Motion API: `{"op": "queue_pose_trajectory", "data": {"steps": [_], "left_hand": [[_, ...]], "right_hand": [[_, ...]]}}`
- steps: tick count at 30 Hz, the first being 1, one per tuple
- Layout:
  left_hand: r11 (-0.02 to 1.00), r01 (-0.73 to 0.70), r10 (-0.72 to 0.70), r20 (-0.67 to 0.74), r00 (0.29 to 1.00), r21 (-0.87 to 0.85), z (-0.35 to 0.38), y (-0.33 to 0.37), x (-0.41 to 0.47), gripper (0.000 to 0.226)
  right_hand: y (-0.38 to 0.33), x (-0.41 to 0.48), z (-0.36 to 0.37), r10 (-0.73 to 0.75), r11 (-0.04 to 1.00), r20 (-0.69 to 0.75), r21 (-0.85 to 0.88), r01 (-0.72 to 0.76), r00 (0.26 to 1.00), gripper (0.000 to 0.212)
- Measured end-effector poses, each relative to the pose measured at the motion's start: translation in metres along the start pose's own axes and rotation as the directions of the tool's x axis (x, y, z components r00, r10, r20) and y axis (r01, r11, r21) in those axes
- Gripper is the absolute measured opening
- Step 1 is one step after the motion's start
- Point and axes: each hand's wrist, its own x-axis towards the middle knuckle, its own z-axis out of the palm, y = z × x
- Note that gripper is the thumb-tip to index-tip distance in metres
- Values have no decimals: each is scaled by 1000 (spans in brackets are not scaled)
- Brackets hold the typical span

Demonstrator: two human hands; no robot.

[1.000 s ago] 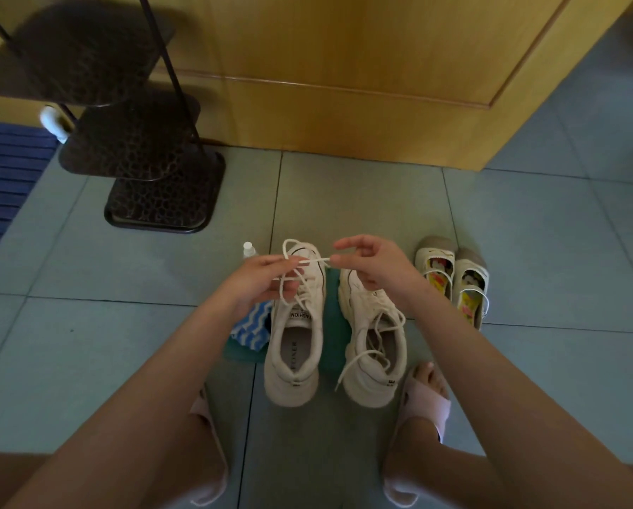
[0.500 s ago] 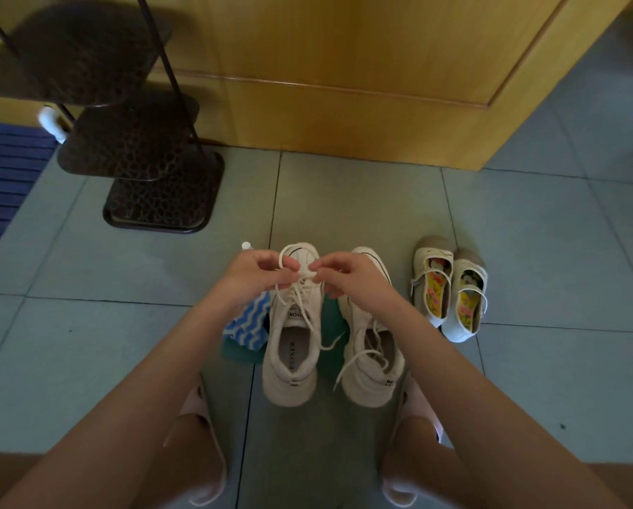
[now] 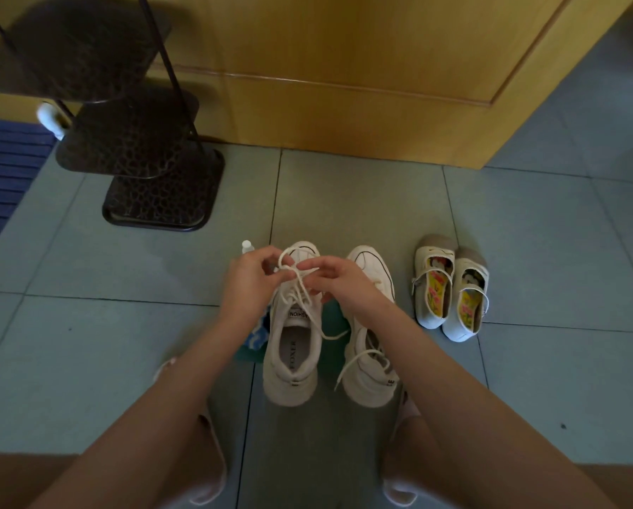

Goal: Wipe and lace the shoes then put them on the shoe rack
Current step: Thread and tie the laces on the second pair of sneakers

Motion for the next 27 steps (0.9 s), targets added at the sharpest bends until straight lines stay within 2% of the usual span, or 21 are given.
{"op": "queue_pose_trajectory", "data": {"steps": [4,9,13,16,19,22,24,26,27], "left_hand": [[984,29,-21,50,999,-176,1,4,1,12],[966,40,-25,63,998,-256,3,2,1,13],[935,70,-44,81,996,-348,0,3,-1,15],[918,94,-61,97,993,-386,2,2,-2,14],[899,119,-82,103,991,-422,2,2,-3,14],[891,118,-70,124,990,-438,2,3,-4,14],[894,107,-63,113,992,-435,2,2,-6,17],[893,109,-74,97,993,-437,3,0,-7,19],[886,123,-87,100,991,-447,3,-1,-8,18]], "right_hand": [[0,2,-2,-13,1000,33,4,13,999,29],[4,3,-8,27,998,106,47,-32,994,29],[0,4,-17,5,1000,34,-2,-5,999,18],[-4,7,-29,-63,987,7,-145,63,998,13],[-5,9,-43,-122,887,-2,-448,108,993,15],[-4,10,-58,-183,839,-145,-538,77,972,14],[-2,13,-68,-206,850,-281,-526,29,937,17],[-1,11,-75,-132,902,-371,-429,-43,919,23],[-2,8,-76,-84,913,-356,-402,-71,931,26]]}}
